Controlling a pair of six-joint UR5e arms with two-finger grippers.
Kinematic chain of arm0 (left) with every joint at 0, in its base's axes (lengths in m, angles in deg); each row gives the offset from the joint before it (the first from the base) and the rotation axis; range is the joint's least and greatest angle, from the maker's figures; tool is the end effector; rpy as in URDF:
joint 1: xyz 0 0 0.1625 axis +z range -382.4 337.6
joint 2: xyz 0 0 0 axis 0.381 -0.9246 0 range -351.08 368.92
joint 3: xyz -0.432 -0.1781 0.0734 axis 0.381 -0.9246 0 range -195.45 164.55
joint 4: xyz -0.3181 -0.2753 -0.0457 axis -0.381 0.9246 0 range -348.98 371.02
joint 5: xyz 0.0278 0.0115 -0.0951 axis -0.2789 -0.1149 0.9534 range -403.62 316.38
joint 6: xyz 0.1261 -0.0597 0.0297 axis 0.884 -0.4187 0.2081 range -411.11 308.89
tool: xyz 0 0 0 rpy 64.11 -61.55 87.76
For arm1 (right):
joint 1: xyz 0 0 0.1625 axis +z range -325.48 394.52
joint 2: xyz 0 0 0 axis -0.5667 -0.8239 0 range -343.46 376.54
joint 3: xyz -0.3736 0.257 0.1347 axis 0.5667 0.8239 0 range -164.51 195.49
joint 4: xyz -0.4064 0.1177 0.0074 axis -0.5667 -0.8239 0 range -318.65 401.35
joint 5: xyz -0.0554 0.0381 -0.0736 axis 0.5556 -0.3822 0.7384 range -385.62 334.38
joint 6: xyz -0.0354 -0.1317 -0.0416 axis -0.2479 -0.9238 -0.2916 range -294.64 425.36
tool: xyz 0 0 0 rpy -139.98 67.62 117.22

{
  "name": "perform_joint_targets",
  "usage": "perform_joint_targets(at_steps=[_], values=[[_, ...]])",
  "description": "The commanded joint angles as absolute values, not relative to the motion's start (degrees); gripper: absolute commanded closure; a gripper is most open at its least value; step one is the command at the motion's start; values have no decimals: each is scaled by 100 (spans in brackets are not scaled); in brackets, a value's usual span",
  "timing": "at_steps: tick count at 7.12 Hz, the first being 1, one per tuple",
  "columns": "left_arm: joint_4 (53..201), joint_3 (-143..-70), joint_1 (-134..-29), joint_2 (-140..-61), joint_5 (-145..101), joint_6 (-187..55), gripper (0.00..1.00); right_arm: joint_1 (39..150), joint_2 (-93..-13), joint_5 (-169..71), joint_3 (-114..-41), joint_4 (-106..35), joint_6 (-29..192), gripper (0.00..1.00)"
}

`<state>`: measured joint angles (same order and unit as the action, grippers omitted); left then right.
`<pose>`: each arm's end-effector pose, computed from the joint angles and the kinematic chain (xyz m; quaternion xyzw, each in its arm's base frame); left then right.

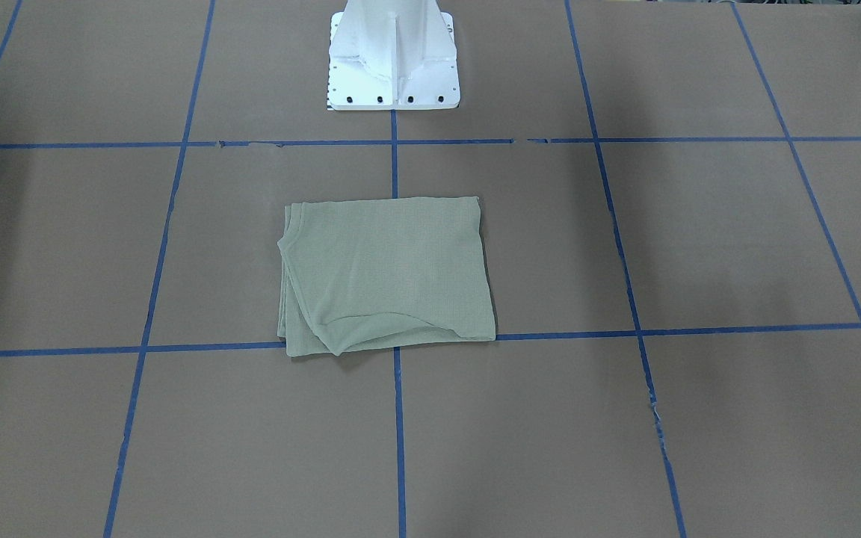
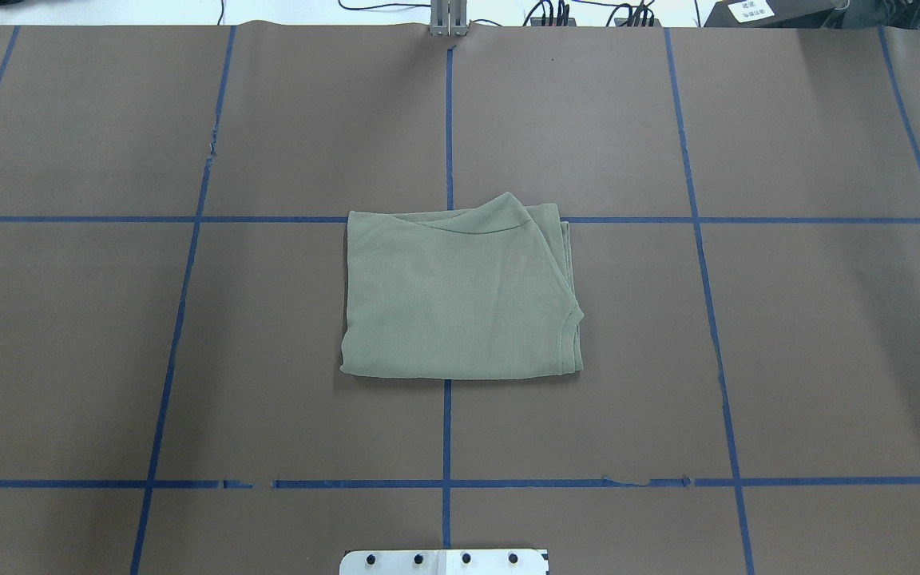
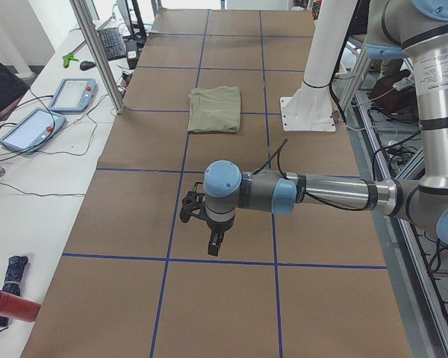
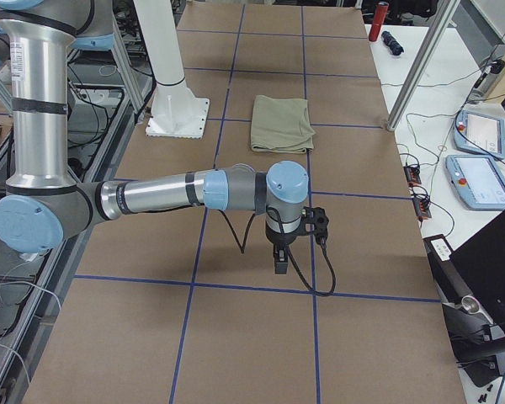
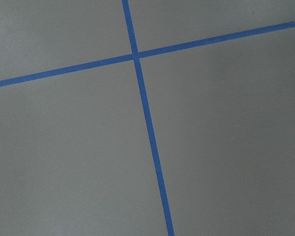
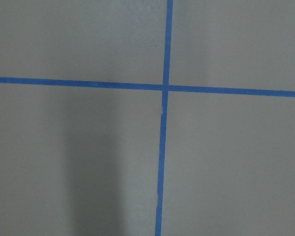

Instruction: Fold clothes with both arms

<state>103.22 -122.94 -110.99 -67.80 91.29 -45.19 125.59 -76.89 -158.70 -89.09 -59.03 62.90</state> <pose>-0.0228 -0.4030 0.6827 0.0666 0.3790 0.0802 0.9195 0.0446 -0.4661 0.6599 0.0175 -0.3668 -0.0138 0.9300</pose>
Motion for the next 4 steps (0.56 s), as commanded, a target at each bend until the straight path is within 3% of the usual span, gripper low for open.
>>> perform_joint_targets(at_steps=[1, 4], values=[[10322, -12303, -11099, -6789, 9130, -4522, 0, 12566, -7688, -15869, -8910, -5902, 6290, 0], [10305, -12224, -11099, -6772, 9130, -4531, 0, 12558, -7688, -15860, -8910, -5902, 6290, 0]])
